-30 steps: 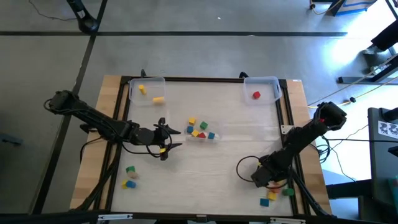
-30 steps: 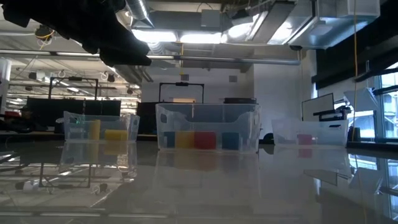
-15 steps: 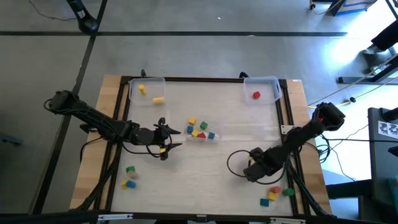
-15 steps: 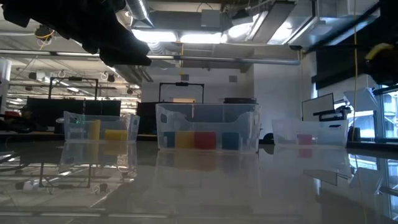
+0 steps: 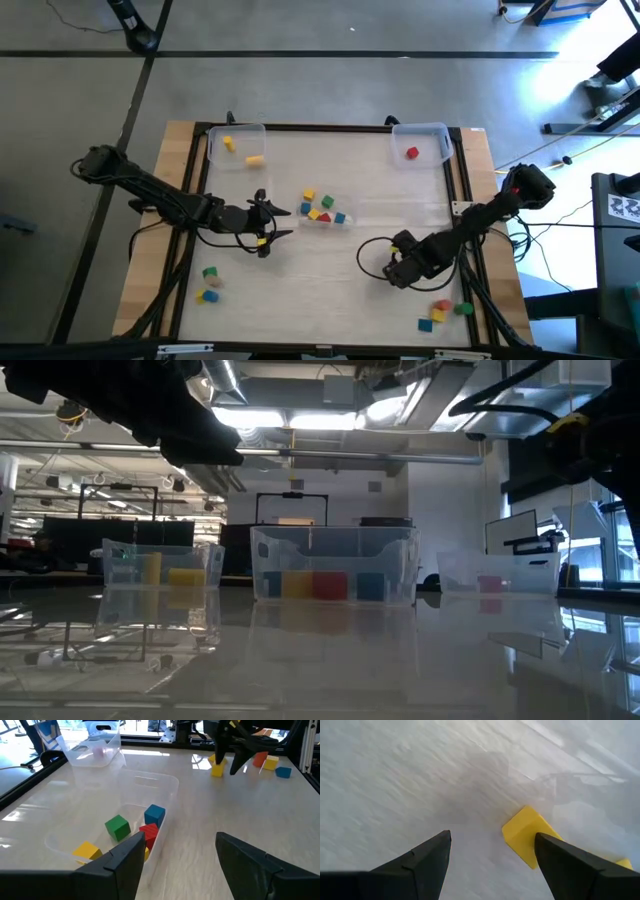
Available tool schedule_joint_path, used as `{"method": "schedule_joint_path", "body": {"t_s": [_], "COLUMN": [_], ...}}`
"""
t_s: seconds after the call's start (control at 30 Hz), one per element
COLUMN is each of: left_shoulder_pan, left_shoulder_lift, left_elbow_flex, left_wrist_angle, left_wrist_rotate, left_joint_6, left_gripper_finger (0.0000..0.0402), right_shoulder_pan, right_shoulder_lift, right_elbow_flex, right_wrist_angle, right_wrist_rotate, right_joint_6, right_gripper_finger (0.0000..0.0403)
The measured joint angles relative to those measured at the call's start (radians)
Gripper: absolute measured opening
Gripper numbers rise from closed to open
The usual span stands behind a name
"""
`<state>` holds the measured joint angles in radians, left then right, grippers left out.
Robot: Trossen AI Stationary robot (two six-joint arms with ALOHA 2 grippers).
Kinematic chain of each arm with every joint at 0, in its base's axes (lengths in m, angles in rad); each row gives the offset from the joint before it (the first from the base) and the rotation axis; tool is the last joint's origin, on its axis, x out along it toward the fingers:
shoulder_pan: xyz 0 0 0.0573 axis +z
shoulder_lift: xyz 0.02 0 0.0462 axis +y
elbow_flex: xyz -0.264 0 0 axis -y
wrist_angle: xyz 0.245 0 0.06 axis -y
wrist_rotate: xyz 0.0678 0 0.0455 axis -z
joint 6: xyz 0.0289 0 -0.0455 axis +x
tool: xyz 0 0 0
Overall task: Sort blocks by size
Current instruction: Put the yellow square block into the bottom transparent bin
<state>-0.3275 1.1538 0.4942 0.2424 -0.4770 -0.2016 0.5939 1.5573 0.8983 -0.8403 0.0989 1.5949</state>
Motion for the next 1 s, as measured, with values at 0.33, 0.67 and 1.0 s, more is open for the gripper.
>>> {"method": "schedule_joint_path", "body": {"t_s": [0.33, 0.67, 1.0], "left_shoulder_pan": [0.0, 0.0, 0.0], "left_shoulder_lift": [0.0, 0.0, 0.0], "left_elbow_flex": [0.0, 0.0, 0.0], "left_wrist_angle": [-0.001, 0.0, 0.0], "left_wrist_rotate": [0.0, 0.0, 0.0], "left_joint_6": [0.0, 0.0, 0.0], "left_gripper_finger": [0.023, 0.023, 0.023], "right_shoulder_pan": [0.001, 0.001, 0.001], "right_shoulder_lift": [-0.043, -0.047, -0.047], "right_elbow_flex": [0.153, 0.123, -0.016], "right_wrist_angle": [-0.24, -0.25, -0.126], "right_wrist_rotate": [-0.036, -0.067, -0.056], "right_joint_6": [-0.238, -0.381, -0.459], "right_gripper_finger": [0.0287, 0.0287, 0.0287]}}
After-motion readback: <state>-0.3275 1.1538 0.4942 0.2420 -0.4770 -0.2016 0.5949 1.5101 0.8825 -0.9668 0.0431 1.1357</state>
